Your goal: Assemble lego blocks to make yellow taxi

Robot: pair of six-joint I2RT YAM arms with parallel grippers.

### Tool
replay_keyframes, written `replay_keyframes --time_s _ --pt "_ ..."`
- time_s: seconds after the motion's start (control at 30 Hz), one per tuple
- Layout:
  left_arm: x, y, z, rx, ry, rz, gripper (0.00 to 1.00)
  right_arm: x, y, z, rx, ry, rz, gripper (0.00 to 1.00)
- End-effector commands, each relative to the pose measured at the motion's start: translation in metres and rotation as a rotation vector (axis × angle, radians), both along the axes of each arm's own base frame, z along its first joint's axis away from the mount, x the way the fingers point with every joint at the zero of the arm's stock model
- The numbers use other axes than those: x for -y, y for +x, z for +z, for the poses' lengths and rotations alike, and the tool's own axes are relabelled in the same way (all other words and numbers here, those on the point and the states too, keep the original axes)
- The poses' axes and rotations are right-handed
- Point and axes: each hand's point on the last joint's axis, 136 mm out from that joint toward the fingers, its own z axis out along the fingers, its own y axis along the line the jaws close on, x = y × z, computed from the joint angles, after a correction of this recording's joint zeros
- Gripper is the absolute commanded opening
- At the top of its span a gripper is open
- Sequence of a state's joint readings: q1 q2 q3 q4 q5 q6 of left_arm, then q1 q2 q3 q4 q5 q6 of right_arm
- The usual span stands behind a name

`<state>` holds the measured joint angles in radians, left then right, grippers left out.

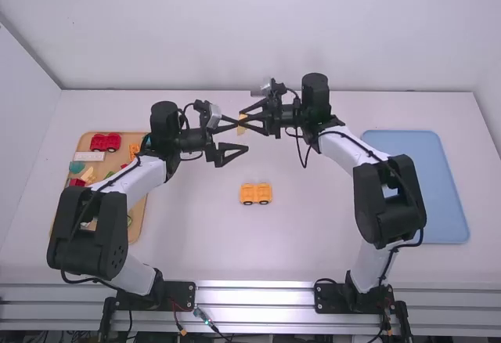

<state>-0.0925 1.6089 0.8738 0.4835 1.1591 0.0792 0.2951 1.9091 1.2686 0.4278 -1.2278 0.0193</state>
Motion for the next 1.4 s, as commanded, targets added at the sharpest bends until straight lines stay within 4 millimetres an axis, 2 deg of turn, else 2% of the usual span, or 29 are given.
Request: replay_keyframes --time_s 0.0,0.2,0.37,0.47,0.63,0.77,0.87,1.1,1.17,1.37 --pt "-0.010 0.012 -0.016 -0.004 0.064 0.095 0.99 0.014 0.031 0.007 0.022 -0.052 -0.180 0.15" --pt "-0.028 0.031 -0.040 -0.071 0.158 0.256 0.99 0.043 0.044 -0.016 0.015 -0.309 -0.431 0.15" --pt "-0.038 0.041 -0.043 -0.061 0.184 0.324 0.99 0.078 0.032 -0.041 -0.011 -0.612 -0.616 0.12" --pt "-0.043 0.047 -0.043 -0.049 0.200 0.362 0.99 0.096 0.020 -0.057 -0.083 -0.749 -0.697 0.09" --pt "-0.056 0.060 -0.040 -0.013 0.223 0.445 0.99 0.118 -0.024 -0.090 -0.287 -0.979 -0.736 0.09" --pt "-0.064 0.069 -0.038 0.018 0.242 0.501 0.99 0.141 -0.046 -0.104 -0.439 -1.107 -0.903 0.09" --pt "-0.067 0.071 -0.036 0.026 0.240 0.512 0.99 0.148 -0.056 -0.110 -0.497 -1.142 -0.978 0.08" --pt "-0.068 0.071 -0.035 0.032 0.235 0.508 0.99 0.154 -0.074 -0.146 -0.700 -1.086 -1.110 0.08" --pt "-0.067 0.071 -0.035 0.032 0.235 0.507 0.99 0.159 -0.078 -0.157 -0.781 -1.050 -1.169 0.00" --pt "-0.067 0.070 -0.035 0.023 0.232 0.508 0.99 0.162 -0.085 -0.180 -1.150 -0.811 -1.325 0.00"
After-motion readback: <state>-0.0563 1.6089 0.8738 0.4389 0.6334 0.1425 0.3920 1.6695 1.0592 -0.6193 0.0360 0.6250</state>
